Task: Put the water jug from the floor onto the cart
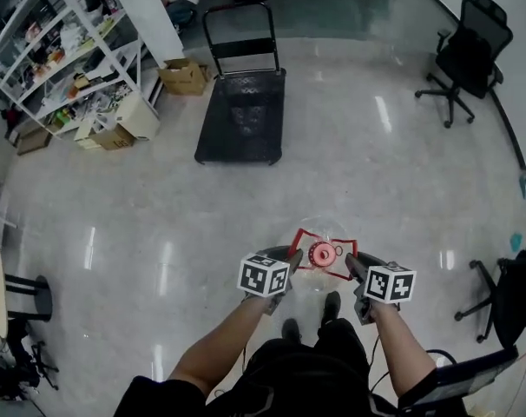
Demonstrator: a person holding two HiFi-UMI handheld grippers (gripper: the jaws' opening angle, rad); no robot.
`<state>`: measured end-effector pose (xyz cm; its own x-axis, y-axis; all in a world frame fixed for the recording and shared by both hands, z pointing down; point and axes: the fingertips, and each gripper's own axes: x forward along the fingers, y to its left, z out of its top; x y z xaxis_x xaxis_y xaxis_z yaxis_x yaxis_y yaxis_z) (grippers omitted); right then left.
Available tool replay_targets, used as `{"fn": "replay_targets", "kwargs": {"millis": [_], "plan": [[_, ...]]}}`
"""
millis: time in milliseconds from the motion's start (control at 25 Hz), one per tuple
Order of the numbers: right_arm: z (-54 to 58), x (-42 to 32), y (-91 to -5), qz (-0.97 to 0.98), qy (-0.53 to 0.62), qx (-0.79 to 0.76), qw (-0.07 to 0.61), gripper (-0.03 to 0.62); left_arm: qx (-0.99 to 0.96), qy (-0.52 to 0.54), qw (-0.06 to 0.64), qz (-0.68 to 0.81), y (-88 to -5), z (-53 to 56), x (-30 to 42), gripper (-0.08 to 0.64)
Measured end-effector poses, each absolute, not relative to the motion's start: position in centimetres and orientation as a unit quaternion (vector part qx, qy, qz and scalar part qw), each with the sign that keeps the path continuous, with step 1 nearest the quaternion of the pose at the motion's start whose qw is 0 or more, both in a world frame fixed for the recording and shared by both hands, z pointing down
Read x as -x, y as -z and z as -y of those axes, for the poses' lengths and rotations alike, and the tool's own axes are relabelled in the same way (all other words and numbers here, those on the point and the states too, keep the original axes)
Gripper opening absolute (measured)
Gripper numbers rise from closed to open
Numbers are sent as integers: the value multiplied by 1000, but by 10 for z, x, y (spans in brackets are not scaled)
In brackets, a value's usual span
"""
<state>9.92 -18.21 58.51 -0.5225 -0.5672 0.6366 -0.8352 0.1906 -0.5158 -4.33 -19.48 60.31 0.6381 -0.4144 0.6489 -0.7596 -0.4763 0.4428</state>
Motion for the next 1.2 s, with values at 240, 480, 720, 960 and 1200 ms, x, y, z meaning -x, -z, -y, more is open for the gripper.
{"fn": "replay_targets", "kwargs": {"millis": [240,480,720,960,1200], "plan": [[283,-88,-540,787,-418,-432,136,92,-811,-203,369,407,-557,279,54,63],[380,-85,-513,824,-388,-385,148,93,-793,-172,363,457,-529,362,55,64],[468,-56,-508,839,-376,-361,153,92,-782,-155,364,482,-525,441,81,66],[561,-20,-530,831,-386,-360,176,92,-777,-152,374,483,-546,533,114,66],[662,43,-523,832,-386,-350,190,92,-769,-147,378,495,-541,627,174,66]]}}
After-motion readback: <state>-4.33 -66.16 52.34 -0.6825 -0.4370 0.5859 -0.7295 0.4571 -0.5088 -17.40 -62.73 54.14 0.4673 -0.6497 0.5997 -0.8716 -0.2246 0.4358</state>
